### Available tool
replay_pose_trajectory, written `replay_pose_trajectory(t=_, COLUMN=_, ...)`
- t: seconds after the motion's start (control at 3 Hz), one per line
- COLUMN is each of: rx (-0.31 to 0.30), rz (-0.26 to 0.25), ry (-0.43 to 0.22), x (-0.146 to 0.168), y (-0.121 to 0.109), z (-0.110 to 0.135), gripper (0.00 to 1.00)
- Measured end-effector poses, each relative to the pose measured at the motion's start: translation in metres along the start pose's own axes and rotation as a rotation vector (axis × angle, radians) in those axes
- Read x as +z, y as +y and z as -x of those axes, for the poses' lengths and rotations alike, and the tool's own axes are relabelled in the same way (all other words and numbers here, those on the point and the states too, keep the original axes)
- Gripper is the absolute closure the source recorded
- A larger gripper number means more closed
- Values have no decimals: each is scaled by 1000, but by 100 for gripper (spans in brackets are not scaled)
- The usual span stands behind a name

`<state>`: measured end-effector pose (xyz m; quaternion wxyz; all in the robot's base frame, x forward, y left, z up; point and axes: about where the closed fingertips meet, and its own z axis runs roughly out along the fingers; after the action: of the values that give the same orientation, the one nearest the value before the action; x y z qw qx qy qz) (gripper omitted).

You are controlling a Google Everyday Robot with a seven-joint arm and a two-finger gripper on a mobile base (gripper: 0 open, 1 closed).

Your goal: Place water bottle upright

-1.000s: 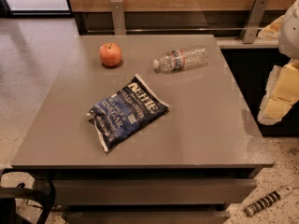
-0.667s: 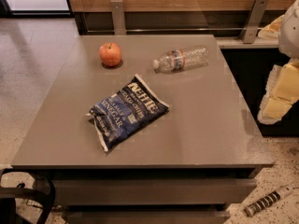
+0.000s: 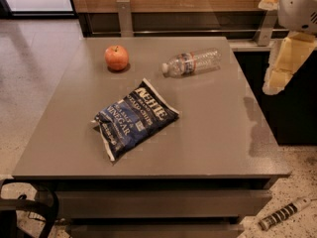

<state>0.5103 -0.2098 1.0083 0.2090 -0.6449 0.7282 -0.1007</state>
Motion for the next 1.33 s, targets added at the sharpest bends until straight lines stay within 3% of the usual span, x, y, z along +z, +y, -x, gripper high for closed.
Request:
replay_pose_trajectory(t=1.0, rx=-335, rz=-3, ry=-97, x=53, y=-66, z=17, gripper=0)
replay_pose_trajectory(t=1.33, rx=-335, rz=-3, ry=-97, x=53, y=-66, z=17, gripper=0)
